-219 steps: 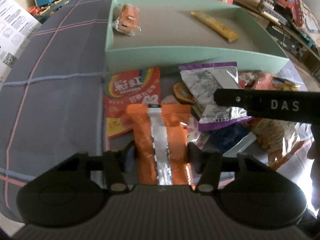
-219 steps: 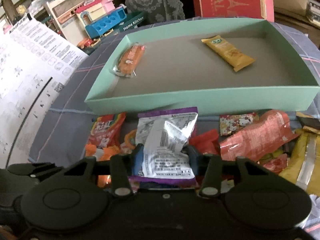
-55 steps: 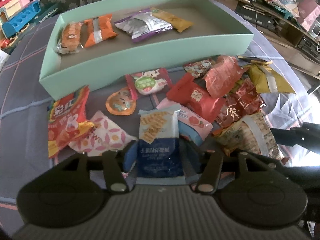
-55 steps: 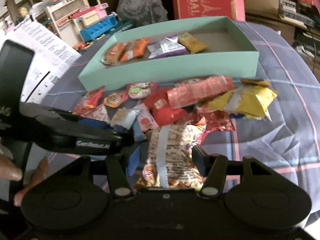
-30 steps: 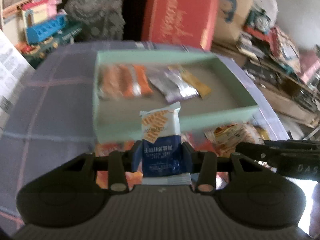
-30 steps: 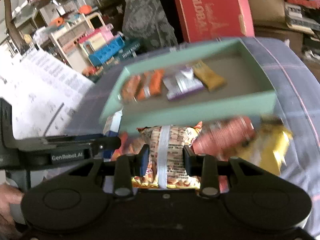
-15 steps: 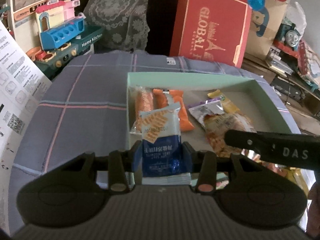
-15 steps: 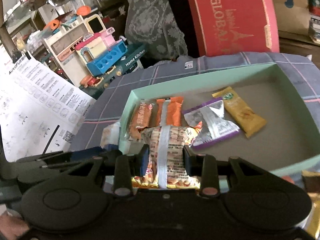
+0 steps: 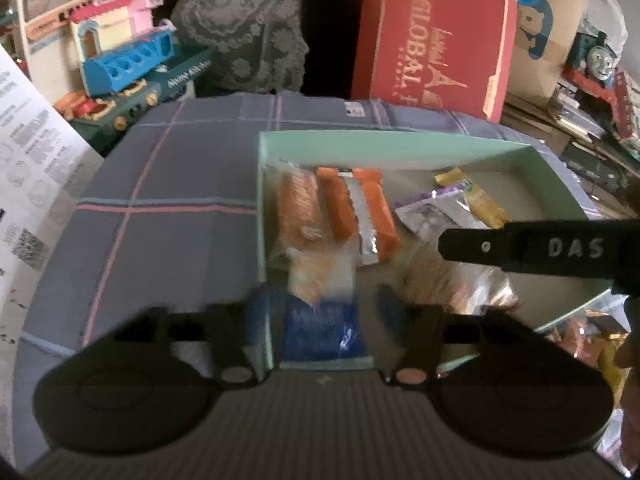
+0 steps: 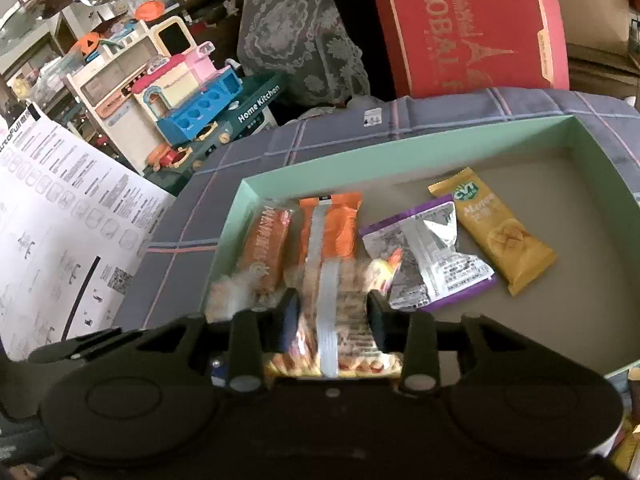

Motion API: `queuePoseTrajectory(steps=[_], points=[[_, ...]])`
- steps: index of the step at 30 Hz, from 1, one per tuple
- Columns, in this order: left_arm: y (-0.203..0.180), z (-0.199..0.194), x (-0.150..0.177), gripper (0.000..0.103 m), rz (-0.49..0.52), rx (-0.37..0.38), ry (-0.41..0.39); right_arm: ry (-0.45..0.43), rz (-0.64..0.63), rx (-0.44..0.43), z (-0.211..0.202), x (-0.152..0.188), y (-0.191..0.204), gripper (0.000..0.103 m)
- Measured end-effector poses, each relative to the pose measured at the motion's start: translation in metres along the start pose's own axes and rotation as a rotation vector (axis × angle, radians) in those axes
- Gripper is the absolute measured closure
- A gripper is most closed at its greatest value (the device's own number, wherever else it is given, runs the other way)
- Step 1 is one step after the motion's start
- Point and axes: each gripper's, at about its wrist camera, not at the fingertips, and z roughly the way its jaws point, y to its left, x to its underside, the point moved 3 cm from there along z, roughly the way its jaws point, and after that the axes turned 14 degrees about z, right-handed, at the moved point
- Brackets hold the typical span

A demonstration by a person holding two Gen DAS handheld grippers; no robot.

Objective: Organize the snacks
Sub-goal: 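Carry both packets into the mint-green box and open both tools to release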

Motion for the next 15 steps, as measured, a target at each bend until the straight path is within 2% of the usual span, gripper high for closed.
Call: queuePoseTrajectory(steps=[1,2,3,5,7,15], points=[[0.0,-0.005,0.0,0.007,-0.002,-0.02,-0.015,-0.013,0.001,-0.002,-0.003,-0.001,0.001,0.024],[0.0,-0.009,-0.001,0.0,-0.003,-0.038,-0.03,-0.034,-0.002,0.0,-0.007,-0.002,0.003,0.016],[-0.001,-0.013,-0.001,0.0,-0.004,-0.057,-0.042,-0.056,-0.011,-0.003,-0.011,-0.002,0.004,0.009],[0.002,-0.018,-0.003,0.0,-0.015,-0.066,-0.045,-0.076,-0.031,-0.001,-0.018,-0.003,0.008,0.009],[0.005,-0.021,-0.003,0.0,-0.04,-0.068,-0.041,-0.088,-0.035,-0.001,-0.024,-0.004,0.009,0.0],[0.004,-0.037,0.004,0.0,-0.063,-0.064,-0.022,-0.109,-0.048,0.009,-0.047,0.004,0.007,0.0]])
